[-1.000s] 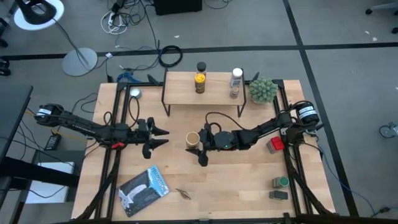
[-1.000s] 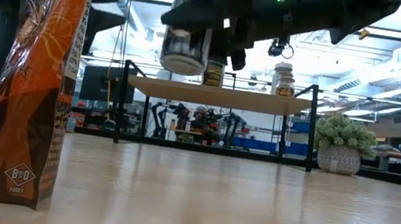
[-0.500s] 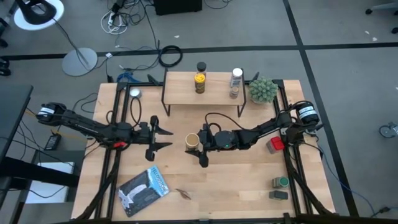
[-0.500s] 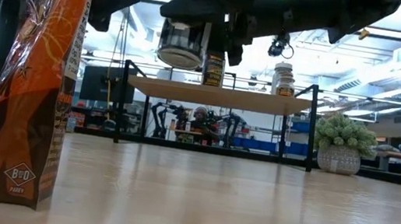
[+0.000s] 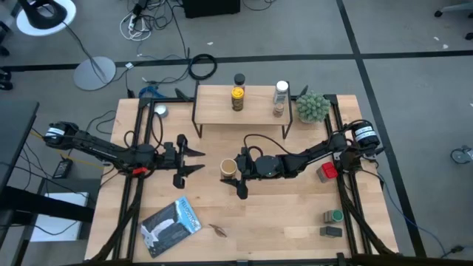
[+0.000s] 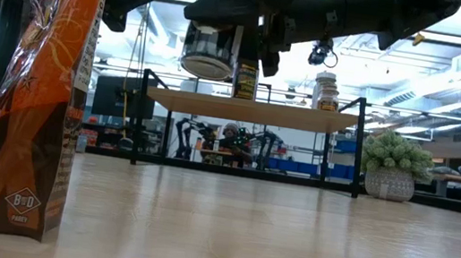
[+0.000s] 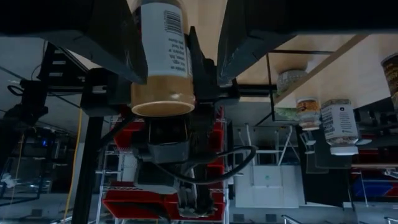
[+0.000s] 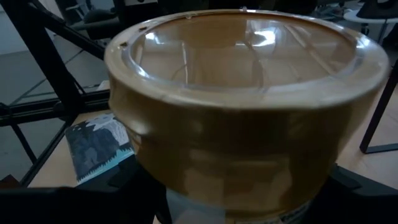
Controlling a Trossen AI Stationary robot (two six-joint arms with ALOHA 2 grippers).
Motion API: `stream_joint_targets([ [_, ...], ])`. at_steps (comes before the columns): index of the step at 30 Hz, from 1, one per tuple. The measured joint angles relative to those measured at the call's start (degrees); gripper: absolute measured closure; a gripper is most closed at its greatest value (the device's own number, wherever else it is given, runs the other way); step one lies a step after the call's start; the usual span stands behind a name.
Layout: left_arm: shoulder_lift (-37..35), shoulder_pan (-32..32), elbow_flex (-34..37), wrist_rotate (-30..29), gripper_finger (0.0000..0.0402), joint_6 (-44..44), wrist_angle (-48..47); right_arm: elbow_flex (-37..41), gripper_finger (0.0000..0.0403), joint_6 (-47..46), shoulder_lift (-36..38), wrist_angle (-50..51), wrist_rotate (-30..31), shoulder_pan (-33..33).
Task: Shelf spices
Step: Put the brown seasoning bottle on the shelf
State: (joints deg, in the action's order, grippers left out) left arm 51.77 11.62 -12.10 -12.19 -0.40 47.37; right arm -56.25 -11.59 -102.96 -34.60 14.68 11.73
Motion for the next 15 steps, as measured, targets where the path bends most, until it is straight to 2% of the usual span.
stream_joint_targets([
  [6, 0.0, 0.0, 0.0, -0.06, 0.0192, -1.62, -0.08, 0.0, 0.0124, -0.68, -0.02, 0.3, -0.08, 0.0],
  [15, 2.94, 0.0, 0.0, -2.14, 0.0078, -3.23, -0.77, 0.0, 0.0124, -0.8, -0.05, 1.12, -0.22, 0.0],
])
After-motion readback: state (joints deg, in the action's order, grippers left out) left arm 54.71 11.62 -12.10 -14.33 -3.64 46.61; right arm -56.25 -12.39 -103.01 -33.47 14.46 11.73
